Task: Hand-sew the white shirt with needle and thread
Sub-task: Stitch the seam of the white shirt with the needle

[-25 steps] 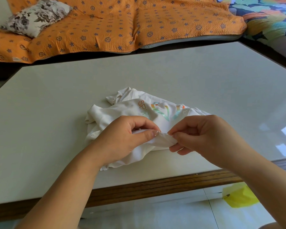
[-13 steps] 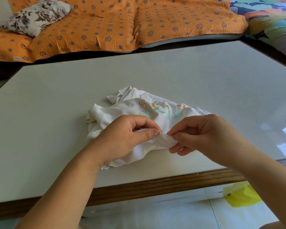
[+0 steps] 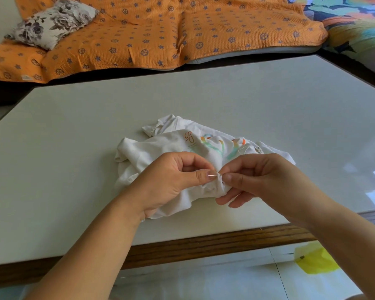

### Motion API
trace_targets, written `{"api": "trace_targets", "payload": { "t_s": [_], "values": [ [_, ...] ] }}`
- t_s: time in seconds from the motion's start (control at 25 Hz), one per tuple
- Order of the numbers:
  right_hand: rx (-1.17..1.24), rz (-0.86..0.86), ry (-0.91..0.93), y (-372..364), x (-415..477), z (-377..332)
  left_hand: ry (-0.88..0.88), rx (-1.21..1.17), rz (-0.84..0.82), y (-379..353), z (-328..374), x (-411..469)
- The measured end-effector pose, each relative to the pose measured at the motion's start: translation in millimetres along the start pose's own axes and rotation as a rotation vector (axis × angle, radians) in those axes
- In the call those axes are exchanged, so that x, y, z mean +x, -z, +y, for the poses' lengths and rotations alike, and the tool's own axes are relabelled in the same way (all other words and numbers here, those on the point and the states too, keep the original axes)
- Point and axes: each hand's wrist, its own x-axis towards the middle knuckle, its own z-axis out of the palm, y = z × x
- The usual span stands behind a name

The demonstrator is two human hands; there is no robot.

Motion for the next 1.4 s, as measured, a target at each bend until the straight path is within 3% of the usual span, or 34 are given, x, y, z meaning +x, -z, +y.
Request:
{"api": "trace_targets", "payload": {
  "t_s": [0.36,0.76,1.04,1.12,1.28,1.4],
  "values": [
    [-0.06,0.161,0.131,-4,0,4,0.008,-0.048,0.069,-4,-2,1],
    [0.01,0.19,0.245,-13,-2,6,0.069,-0.197,0.103,-5,-1,2],
    [-0.047,0.341,0.239,-8,8,4,0.102,-0.166,0.108,-9,2,0],
    [0.114,0.332,0.192,0,12,-1,0.11,-0.139,0.13,-9,3,0],
    [0.725,0.131,0.045,18,20,-11,0.103,-0.109,0.109,-9,3,-1],
    [0.902,0.114,0.091,33,30,-8,0.105,-0.06,0.085,-8,4,-2]
  ]
}}
